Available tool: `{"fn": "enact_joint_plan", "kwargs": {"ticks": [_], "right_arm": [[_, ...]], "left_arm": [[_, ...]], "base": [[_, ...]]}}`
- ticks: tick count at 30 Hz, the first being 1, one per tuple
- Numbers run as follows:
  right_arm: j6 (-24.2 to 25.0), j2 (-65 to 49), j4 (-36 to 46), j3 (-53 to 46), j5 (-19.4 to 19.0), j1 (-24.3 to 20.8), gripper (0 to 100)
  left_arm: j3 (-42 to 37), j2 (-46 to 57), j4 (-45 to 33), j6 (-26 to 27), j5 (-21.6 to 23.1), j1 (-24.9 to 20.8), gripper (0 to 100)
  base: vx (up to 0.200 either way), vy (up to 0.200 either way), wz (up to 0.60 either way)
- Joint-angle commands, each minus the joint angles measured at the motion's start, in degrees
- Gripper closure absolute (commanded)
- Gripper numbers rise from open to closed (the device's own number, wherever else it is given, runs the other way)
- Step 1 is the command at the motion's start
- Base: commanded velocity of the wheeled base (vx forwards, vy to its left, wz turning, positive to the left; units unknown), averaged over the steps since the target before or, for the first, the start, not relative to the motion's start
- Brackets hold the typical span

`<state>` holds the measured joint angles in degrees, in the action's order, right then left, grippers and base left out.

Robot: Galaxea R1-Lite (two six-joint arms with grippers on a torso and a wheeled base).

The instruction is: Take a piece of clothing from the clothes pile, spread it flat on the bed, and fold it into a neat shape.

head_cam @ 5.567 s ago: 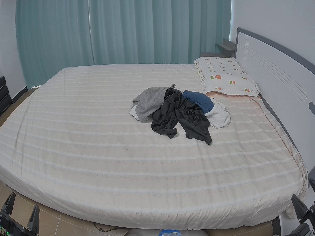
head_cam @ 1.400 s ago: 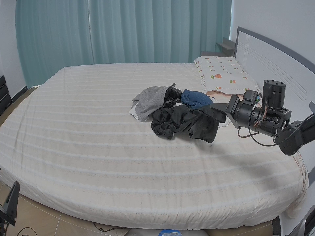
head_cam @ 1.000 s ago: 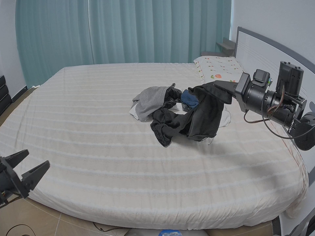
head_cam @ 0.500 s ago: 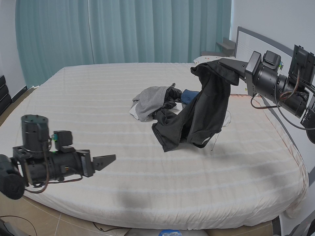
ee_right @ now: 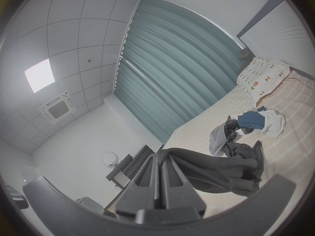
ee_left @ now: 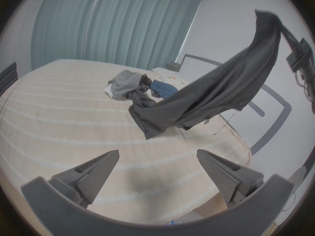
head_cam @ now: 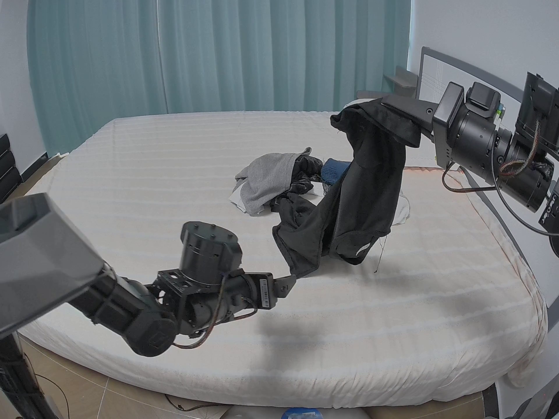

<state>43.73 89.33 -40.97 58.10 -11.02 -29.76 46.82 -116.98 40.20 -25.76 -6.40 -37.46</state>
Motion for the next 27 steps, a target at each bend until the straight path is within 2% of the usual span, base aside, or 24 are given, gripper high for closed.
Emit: {"fn": "enact_joint_plan", "kwargs": {"ticks": [1, 9, 18, 27], "right_arm": [[-0.05, -0.3, 0.02, 0.7, 0.12, -1.0, 100], [-0.05, -1.88, 0.1, 1.05, 0.21, -3.2, 100], [-0.05, -2.58, 0.1, 1.05, 0.56, -6.19, 100], [-0.13, -5.57, 0.19, 1.14, 0.91, -7.77, 100]], "left_arm": [[4.94, -7.74, 0.05, -3.16, -0.72, -0.86, 0], [11.01, -14.24, 0.23, -4.12, -0.72, -0.86, 0], [12.41, -17.67, 1.1, -4.21, -0.72, -0.86, 0], [18.21, -23.73, 3.3, -7.2, -1.16, -0.68, 0]], "base": [[0.0, 0.0, 0.0], [0.0, 0.0, 0.0], [0.0, 0.0, 0.0], [0.0, 0.0, 0.0]]}}
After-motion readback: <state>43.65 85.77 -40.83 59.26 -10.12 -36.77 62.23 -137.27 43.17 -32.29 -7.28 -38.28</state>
